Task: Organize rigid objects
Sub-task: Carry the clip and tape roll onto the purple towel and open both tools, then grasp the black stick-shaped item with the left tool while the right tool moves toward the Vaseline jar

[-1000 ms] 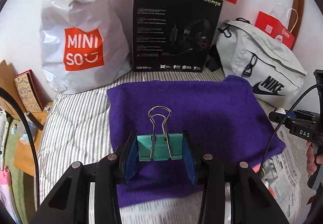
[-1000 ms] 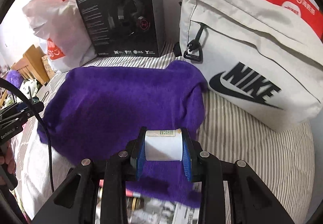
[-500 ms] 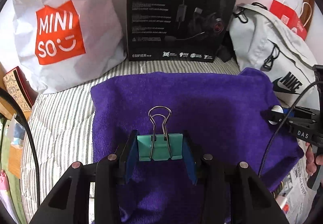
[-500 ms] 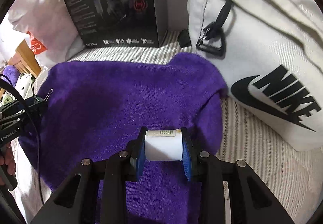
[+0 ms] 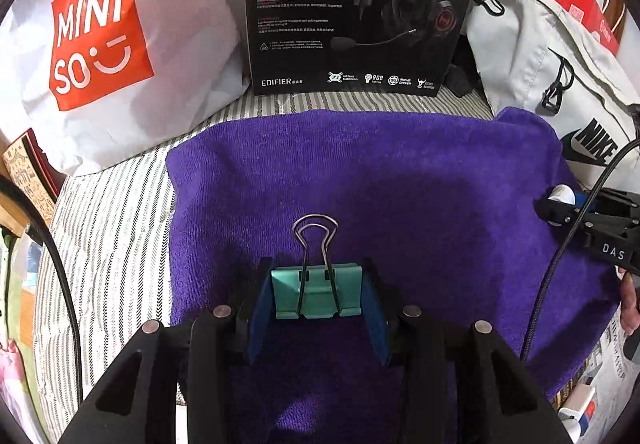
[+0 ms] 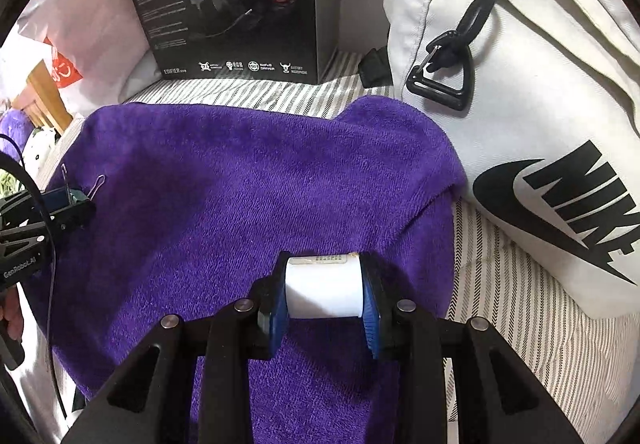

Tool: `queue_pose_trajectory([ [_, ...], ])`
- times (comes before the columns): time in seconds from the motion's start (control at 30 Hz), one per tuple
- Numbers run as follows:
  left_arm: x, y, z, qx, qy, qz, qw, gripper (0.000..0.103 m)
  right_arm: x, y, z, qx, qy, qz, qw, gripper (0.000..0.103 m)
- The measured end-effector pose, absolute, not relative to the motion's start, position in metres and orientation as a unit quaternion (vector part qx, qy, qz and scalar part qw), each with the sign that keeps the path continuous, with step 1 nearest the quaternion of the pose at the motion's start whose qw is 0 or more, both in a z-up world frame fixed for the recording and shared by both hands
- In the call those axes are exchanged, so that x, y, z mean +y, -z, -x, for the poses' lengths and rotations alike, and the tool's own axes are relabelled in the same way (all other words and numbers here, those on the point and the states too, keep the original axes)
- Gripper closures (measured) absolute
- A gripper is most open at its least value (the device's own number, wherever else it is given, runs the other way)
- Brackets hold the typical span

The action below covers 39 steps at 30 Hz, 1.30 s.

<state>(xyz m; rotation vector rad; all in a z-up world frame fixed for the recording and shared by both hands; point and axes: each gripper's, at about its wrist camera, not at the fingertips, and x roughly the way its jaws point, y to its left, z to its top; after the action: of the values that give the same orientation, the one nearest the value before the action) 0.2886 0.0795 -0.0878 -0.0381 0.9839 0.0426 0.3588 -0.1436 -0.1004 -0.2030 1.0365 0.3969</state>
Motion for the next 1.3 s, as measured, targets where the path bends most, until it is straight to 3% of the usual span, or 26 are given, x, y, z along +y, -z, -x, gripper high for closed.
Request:
queue_pose_trajectory([
  [0.23,0.078,0.088,-0.286,0.472,-0.024,0.017,0.881,0.061,-0.144,0.100,-0.354,0.492,-0.205,0.105,0.840,0.065],
  [0.47,0.067,0.089,-0.274,0.483,-0.008,0.012,0.875,0.037,-0.145,0.095,-0.340,0.496,-0.212,0.102,0.836,0.045],
  [0.73,0.069,0.078,-0.245,0.473,-0.004,0.052,0.880,0.037,-0.160,0.080,-0.315,0.493,-0.197,0.085,0.843,0.041],
  [1.3,0.037,0.047,-0.159,0.449,0.013,0.036,0.893,0.036,-0.205,0.053,-0.239,0.478,-0.157,0.052,0.863,0.040],
])
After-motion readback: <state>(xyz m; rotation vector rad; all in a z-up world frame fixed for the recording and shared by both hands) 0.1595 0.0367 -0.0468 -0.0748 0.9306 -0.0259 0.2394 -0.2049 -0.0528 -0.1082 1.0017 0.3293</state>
